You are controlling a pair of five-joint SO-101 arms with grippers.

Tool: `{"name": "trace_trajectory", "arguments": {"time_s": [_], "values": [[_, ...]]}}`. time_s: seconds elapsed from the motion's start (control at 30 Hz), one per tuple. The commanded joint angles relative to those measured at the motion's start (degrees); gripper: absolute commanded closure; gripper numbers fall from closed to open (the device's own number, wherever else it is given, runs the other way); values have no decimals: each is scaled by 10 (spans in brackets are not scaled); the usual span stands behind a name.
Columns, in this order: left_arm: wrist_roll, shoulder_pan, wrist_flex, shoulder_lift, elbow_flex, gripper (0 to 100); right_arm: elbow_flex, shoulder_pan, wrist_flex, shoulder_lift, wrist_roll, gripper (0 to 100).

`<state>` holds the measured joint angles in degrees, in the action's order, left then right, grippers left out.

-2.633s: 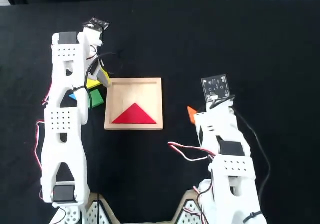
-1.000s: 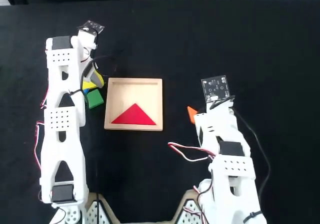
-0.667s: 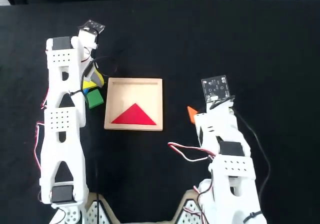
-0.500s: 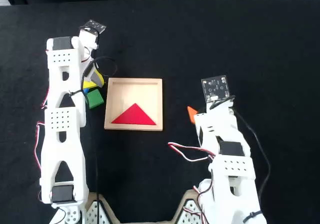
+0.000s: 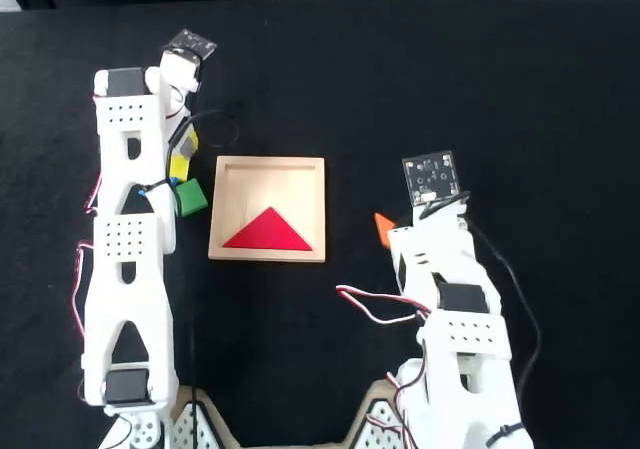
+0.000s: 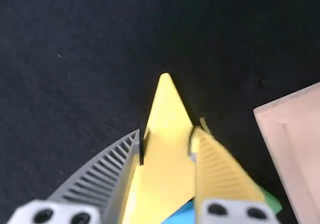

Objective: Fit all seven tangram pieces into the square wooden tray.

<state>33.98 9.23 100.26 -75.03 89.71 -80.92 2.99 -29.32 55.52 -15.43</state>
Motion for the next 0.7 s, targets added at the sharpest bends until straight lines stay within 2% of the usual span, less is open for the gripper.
{"name": "trace_trajectory", "arguments": {"time_s": [0.0, 0.2, 0.37, 0.47, 0.67], "values": [[-1, -10, 6, 47, -16, 893, 3, 4, 13, -22, -4, 987], [47, -4, 4, 49, -57, 889, 3, 4, 13, -22, -4, 987], [26, 22, 6, 57, 8, 776, 3, 4, 13, -22, -4, 987], [41, 37, 8, 57, 27, 760, 3, 4, 13, -22, -4, 987], [113, 39, 8, 57, -77, 758, 3, 4, 13, -22, -4, 987]]}}
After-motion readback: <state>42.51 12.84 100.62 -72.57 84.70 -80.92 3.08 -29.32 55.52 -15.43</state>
